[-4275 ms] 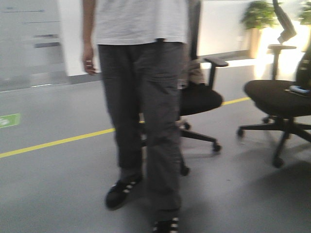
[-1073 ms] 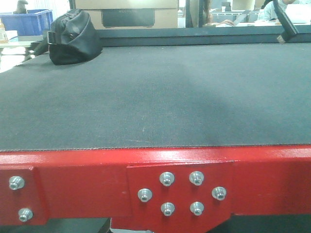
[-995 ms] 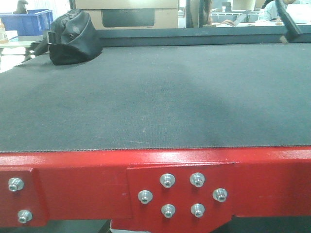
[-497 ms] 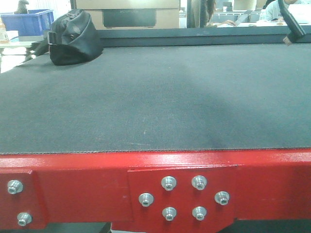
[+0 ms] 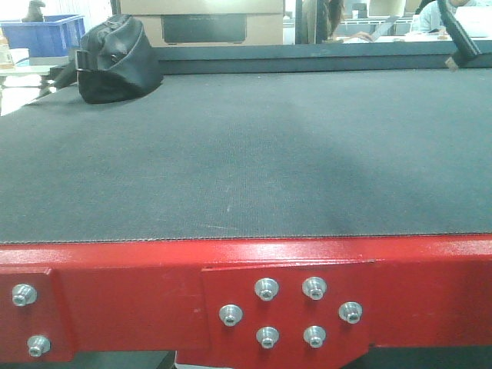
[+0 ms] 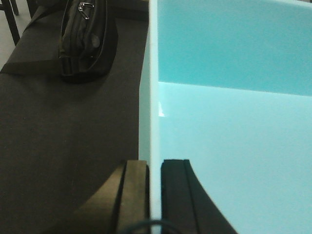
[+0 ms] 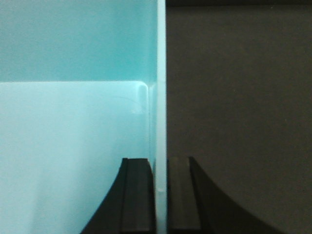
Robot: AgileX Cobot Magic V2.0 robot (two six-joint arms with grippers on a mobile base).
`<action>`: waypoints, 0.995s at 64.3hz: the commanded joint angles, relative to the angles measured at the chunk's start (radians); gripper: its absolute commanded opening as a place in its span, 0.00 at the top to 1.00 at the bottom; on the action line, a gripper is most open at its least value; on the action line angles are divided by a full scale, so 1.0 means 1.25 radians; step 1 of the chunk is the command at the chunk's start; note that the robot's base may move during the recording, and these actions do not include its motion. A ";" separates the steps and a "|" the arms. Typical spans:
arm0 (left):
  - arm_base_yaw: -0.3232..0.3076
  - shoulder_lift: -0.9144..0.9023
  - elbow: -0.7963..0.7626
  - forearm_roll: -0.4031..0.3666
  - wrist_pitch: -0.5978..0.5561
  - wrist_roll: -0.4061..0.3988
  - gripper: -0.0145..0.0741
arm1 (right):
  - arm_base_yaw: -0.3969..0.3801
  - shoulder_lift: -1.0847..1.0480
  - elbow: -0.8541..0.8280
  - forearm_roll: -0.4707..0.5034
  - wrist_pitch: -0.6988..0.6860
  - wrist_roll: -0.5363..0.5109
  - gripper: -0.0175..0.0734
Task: Fetch blue bin and place on conveyor start
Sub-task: 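Drive up to the red-framed conveyor table, bin held above it, then lower the light-blue bin onto the dark conveyor belt with both grippers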
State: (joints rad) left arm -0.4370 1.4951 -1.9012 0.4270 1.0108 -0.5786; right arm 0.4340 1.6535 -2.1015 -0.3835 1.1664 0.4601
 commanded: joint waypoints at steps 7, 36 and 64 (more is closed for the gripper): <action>-0.003 -0.010 -0.010 0.005 -0.033 -0.002 0.96 | -0.001 -0.009 -0.010 -0.023 -0.018 -0.006 0.99; -0.003 -0.010 0.086 -0.062 -0.060 0.019 0.96 | -0.001 -0.009 0.078 0.033 -0.035 -0.006 0.99; 0.012 0.032 0.348 -0.069 -0.300 0.014 0.96 | -0.006 -0.005 0.384 0.052 -0.289 0.032 0.99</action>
State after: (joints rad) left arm -0.4147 1.5094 -1.5077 0.3985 0.7937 -0.5657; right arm 0.4153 1.6498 -1.6820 -0.3543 0.9502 0.4974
